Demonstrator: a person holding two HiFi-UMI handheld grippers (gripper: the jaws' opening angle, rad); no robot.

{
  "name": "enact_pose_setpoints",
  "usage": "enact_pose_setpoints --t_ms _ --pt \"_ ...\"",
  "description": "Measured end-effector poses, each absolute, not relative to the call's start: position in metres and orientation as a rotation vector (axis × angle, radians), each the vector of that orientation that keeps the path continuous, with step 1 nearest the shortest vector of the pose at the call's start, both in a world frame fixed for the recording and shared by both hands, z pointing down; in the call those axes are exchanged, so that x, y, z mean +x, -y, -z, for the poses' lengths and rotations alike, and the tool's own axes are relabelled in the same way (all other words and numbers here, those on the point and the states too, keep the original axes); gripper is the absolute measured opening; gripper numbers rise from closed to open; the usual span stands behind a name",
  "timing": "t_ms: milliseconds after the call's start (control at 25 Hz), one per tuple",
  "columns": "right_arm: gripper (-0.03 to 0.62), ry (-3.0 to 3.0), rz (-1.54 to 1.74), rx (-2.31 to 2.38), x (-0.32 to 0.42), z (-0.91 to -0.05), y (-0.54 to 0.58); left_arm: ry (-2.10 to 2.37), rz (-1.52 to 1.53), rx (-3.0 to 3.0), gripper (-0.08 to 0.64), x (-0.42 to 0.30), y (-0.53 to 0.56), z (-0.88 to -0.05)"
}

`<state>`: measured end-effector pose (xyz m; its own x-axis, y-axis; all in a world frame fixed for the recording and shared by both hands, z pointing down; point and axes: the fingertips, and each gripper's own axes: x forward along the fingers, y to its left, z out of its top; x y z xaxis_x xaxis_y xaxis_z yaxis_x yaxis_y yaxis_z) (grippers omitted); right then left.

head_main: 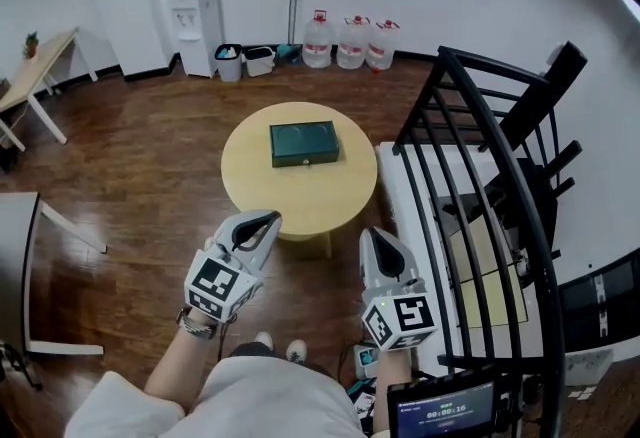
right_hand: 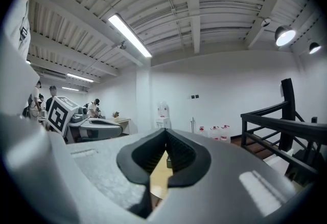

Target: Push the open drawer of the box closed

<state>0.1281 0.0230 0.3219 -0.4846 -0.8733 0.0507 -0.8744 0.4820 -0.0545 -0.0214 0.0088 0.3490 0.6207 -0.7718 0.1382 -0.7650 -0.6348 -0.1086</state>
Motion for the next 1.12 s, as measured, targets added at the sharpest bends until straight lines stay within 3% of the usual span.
enact_pose_setpoints --t_ms 520,1120 --pt "0.003 2.824 -0.202 1.605 0.085 -0.302 -0.032 -1.394 0.217 -2.752 0.008 -0.062 -0.021 -0.350" --pt "0.003 2.695 -0.096 1.669 0.090 -0.306 -0.078 -1.316 0.146 -2.708 0.007 -0.059 -0.057 -0.335"
